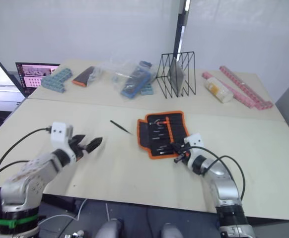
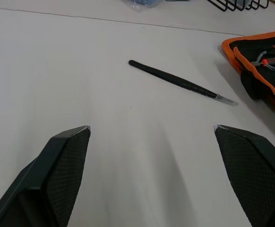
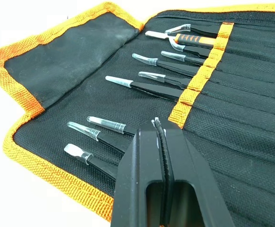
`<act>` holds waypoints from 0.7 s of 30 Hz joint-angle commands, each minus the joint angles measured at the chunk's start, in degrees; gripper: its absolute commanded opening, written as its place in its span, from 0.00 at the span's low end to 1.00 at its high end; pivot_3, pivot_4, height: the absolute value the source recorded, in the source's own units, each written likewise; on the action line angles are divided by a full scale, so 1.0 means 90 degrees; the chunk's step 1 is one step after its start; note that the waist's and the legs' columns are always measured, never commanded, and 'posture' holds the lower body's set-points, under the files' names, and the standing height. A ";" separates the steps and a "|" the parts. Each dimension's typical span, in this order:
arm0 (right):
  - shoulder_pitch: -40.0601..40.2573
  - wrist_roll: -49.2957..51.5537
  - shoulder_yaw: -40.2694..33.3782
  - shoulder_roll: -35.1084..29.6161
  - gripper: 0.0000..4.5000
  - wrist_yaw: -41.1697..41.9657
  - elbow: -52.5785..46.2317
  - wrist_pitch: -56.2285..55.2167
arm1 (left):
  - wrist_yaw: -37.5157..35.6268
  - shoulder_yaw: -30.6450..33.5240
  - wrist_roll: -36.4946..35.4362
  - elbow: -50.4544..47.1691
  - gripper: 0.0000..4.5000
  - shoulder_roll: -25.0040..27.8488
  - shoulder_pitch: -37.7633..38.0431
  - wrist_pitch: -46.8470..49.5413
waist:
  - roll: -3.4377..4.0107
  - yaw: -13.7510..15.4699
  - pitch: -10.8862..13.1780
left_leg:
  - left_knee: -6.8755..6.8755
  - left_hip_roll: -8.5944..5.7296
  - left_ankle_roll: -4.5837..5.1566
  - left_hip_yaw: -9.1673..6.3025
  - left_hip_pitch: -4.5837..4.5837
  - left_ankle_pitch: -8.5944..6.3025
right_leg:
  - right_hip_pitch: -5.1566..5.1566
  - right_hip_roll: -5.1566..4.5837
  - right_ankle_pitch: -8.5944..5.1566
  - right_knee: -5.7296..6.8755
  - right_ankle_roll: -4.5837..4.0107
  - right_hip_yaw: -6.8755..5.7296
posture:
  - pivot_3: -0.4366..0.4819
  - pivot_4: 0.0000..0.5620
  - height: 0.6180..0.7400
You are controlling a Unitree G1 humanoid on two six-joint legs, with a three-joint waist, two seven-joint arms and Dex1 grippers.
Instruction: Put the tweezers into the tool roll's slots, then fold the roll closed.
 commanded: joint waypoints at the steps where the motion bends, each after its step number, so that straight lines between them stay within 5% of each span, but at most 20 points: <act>1: 0.0232 -0.0034 0.0049 0.0017 0.00 -0.0075 0.0061 0.0107 | 0.0510 -0.0332 0.0340 0.0408 0.99 -0.0262 -0.0593 0.0125 | 0.0000 0.0002 0.0000 | 0.0000 -0.0001 0.0000 -0.0001 -0.0002 0.0000 | 0.0000 0.0000 0.0000 0.0000 0.0000 0.0000 | 0.48 0.27 0.95; 9: 0.0234 -0.0043 0.0093 0.0054 0.00 -0.0146 -0.0026 0.0145 | 0.1942 -0.0874 0.1540 0.2441 0.99 -0.1197 -0.2555 -0.0343 | -0.0003 0.0039 0.0001 | 0.0000 -0.0007 0.0000 -0.0002 -0.0004 0.0000 | -0.0001 -0.0001 0.0000 -0.0002 0.0001 0.0000 | 0.48 0.27 0.95; 21: 0.0276 -0.0061 0.0163 0.0058 0.00 -0.0167 -0.0140 0.0211 | 0.4131 0.0334 0.1545 0.5031 0.99 -0.2712 -0.4758 -0.0461 | -0.0006 0.0054 0.0003 | -0.0002 -0.0011 0.0000 -0.0003 -0.0012 0.0000 | -0.0006 -0.0002 0.0000 -0.0005 0.0002 -0.0001 | 0.48 0.27 0.95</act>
